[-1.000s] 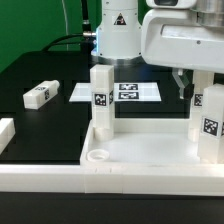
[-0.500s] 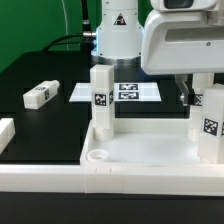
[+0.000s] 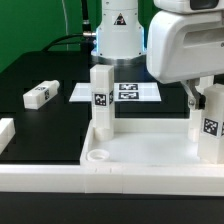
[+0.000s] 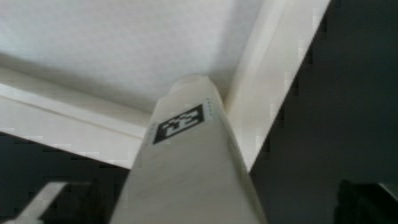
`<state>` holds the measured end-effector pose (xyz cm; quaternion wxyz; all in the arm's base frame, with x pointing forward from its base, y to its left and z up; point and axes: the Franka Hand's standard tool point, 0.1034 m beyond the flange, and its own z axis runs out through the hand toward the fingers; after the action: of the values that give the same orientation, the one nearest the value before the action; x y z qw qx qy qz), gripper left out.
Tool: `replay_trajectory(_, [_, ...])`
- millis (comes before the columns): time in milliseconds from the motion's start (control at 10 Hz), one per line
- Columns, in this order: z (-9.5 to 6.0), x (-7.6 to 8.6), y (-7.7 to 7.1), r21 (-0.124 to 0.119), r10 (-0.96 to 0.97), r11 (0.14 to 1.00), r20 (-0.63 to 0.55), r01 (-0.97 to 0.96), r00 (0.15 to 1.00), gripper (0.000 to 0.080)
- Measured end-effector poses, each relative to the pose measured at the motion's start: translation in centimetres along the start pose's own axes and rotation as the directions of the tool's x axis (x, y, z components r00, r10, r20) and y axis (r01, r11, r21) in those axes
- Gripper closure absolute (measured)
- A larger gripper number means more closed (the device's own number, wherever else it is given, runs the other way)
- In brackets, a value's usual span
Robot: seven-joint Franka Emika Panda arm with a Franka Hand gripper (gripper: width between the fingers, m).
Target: Assemble desk
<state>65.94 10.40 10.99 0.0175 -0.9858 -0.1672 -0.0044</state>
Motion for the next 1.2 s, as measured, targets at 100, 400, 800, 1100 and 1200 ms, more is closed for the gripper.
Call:
replay_trajectory(100, [0.07, -0.07, 0.16, -0.007, -0.08, 0.997, 0.004, 0.08, 0.997, 0.015])
replay_trajectory(400, [0.34, -0.18, 0.24, -0.01, -0.12, 0.993, 0.009, 0.12, 0.993, 0.0252])
replay_trajectory(800, [0.35, -0.21, 0.39, -0.01, -0.074, 0.997, 0.009, 0.074, 0.997, 0.0511])
replay_trajectory(1100, [0.35, -0.23, 0.56, -0.004, 0.171, 0.985, 0.007, -0.171, 0.985, 0.0511])
replay_trajectory(1200, [0.35, -0.27, 0.79, 0.004, 0.259, 0.966, 0.006, -0.259, 0.966, 0.0511])
